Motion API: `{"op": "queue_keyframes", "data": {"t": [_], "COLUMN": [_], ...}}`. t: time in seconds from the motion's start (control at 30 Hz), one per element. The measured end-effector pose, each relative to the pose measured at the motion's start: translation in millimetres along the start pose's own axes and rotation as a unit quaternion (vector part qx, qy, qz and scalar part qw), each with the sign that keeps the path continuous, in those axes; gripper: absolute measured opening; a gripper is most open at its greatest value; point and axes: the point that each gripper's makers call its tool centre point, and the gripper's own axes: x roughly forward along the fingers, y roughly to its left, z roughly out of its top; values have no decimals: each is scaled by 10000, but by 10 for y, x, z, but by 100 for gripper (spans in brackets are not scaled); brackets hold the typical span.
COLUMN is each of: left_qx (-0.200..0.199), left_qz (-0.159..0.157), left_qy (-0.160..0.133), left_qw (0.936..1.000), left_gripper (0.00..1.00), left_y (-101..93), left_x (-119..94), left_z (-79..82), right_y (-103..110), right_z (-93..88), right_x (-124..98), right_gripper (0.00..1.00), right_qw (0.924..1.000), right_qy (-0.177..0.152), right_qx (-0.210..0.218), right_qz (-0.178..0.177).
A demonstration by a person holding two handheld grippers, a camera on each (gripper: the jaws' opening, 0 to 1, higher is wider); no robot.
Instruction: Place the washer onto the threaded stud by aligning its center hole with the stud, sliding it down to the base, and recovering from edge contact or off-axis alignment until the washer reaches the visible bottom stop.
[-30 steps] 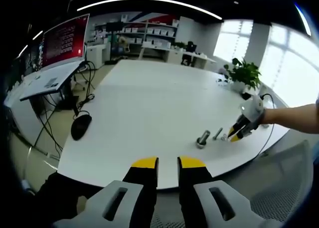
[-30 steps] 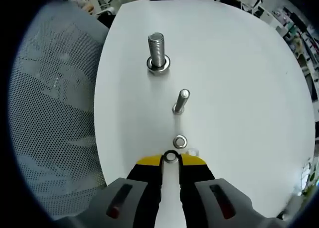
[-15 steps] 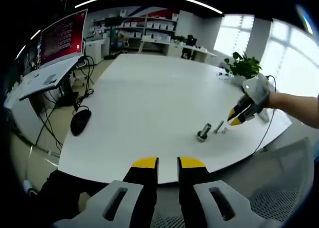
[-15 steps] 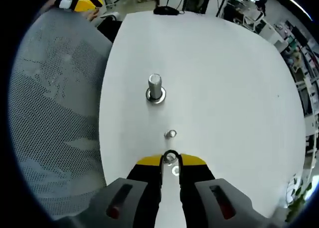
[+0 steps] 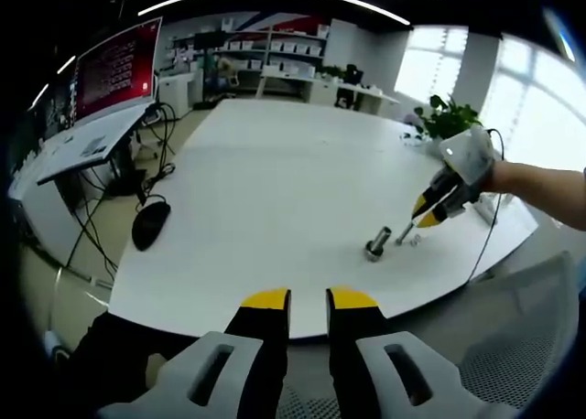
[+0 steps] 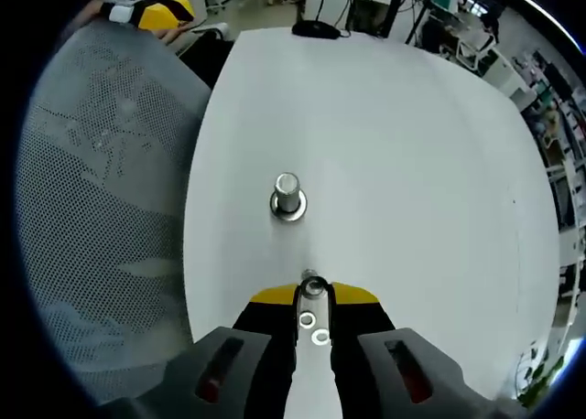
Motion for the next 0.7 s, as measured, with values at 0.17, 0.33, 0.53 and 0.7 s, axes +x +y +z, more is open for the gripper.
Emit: {"op": "queue_keyframes", "data": {"t": [0.17,0.33,0.53,0.7], "left_qx": [-18,-21,-37,-56], "left_qz": [-4,4,23,39], "left_qy": [-12,-9,4,26], "left_qw": [10000,10000,10000,10000], "left_gripper": [13,13,13,13], "left_y": [2,5,11,20], "left_x": [-1,1,0,4], "left_z": [2,1,-5,-12], "right_y": [-6,-12,19,46], "right_z": [-42,-104,-154,-181], "right_x": [67,195,376,474], "right_gripper": [13,13,13,13], "right_qw": [9999,9995,9989,9985], "right_qy": [146,282,394,475], "right_qx": [-21,-35,-9,-38], "right_qz": [66,127,235,280]}}
